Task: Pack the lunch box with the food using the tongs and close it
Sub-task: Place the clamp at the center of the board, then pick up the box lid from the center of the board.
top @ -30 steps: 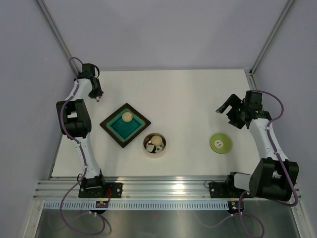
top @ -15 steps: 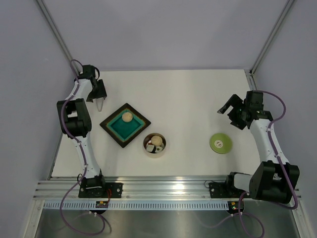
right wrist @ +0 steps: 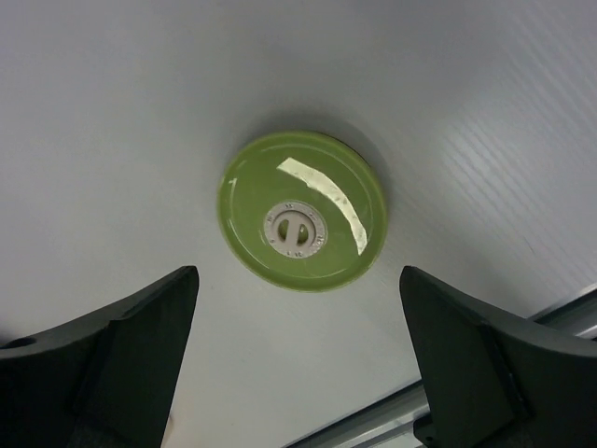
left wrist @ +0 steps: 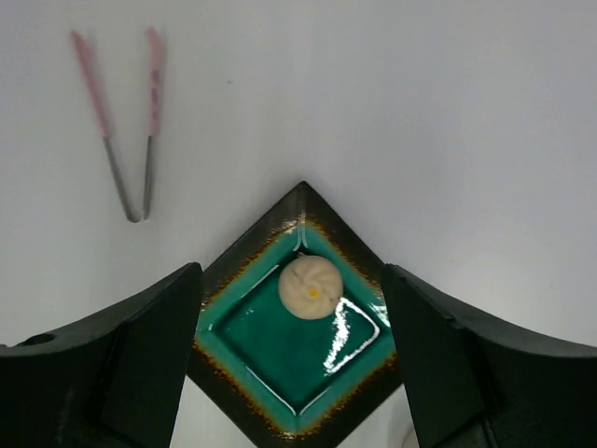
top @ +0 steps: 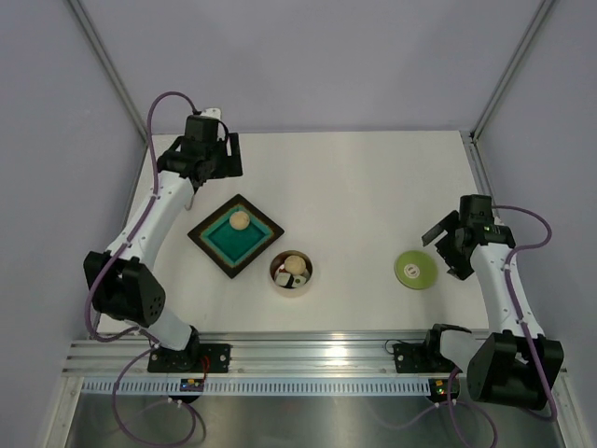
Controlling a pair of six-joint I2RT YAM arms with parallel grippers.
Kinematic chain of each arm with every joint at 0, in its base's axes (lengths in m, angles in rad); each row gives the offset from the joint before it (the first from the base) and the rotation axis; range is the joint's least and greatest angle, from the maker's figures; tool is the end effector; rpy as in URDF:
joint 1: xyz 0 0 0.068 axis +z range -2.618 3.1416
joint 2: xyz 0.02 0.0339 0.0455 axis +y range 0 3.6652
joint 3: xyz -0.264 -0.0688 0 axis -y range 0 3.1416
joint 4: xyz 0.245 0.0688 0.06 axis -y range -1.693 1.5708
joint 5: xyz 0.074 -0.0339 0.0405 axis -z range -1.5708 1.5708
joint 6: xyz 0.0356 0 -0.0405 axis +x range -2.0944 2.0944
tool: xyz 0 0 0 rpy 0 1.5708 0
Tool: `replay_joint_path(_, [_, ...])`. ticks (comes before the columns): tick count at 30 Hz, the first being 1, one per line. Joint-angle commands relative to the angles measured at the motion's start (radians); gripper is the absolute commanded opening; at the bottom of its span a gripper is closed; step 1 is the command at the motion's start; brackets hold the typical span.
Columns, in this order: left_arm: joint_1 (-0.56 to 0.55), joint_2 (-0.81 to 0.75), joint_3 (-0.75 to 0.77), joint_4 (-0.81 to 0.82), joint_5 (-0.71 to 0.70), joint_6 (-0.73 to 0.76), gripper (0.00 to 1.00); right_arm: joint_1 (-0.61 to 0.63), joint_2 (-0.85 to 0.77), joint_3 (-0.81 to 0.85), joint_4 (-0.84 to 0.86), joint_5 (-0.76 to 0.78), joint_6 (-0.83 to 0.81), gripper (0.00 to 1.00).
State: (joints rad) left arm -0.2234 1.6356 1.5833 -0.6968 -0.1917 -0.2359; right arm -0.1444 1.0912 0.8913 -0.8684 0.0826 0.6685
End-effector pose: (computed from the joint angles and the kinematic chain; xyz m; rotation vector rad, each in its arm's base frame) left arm 0.3571 -0.0742 0.3499 -0.1108 2.3004 -0.0128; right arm 0.2004 -0.0321 0.2619 1.0672 2.4089 0.0700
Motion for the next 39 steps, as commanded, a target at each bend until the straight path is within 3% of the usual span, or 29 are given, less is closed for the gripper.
replay_joint_path(1, [-0.005, -0.135, -0.147, 0.015, 0.073, -0.037, 0.81, -0.001, -0.008, -0.067, -0.061, 0.024, 0.106, 0.96])
replay_joint_path(6, [-0.025, -0.278, -0.299, 0.046, 0.245, -0.063, 0.80, -0.001, 0.003, -0.173, 0.047, -0.055, 0.184, 0.87])
replay_joint_path(9, [-0.036, -0.327, -0.341, 0.028, 0.302, -0.069, 0.79, -0.003, -0.025, -0.230, 0.112, -0.055, 0.227, 0.75])
replay_joint_path(11, [-0.048, -0.364, -0.365, 0.016, 0.310, -0.083, 0.79, -0.003, -0.027, -0.258, 0.130, -0.050, 0.244, 0.69])
replay_joint_path(17, [-0.070, -0.411, -0.414, -0.006, 0.261, -0.095, 0.74, -0.003, 0.016, -0.313, 0.195, -0.056, 0.250, 0.68])
replay_joint_path(24, [-0.070, -0.473, -0.468, 0.006, 0.288, -0.108, 0.73, -0.003, 0.082, -0.387, 0.325, -0.113, 0.263, 0.57])
replay_joint_path(27, [-0.071, -0.488, -0.476, 0.003, 0.278, -0.111, 0.74, -0.003, 0.121, -0.397, 0.357, -0.116, 0.282, 0.48])
replay_joint_path(33, [-0.070, -0.496, -0.479, -0.012, 0.264, -0.106, 0.73, -0.003, 0.082, -0.397, 0.371, -0.061, 0.280, 0.07])
replay_joint_path(35, [-0.071, -0.494, -0.486, -0.007, 0.271, -0.111, 0.73, -0.003, 0.065, -0.382, 0.370, -0.058, 0.249, 0.00])
replay_joint_path(39, [-0.071, -0.487, -0.499, -0.010, 0.271, -0.112, 0.73, -0.001, 0.032, -0.345, 0.333, -0.072, 0.195, 0.00])
